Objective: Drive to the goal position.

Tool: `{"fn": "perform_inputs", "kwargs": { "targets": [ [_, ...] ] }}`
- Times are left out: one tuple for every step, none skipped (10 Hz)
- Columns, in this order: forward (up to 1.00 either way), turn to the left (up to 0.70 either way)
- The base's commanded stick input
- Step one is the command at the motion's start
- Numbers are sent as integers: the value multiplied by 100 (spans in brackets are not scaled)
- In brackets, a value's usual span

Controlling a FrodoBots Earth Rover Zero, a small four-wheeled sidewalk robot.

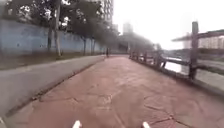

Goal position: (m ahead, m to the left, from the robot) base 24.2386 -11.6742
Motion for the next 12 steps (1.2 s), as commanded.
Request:
{"fn": "perform_inputs", "kwargs": {
  "targets": [
    [70, 0],
    [70, 0],
    [70, 0],
    [70, 0],
    [70, 0],
    [70, 0],
    [70, 0],
    [70, 0],
    [70, 0],
    [70, 0],
    [70, 0],
    [70, 0]
  ]
}}
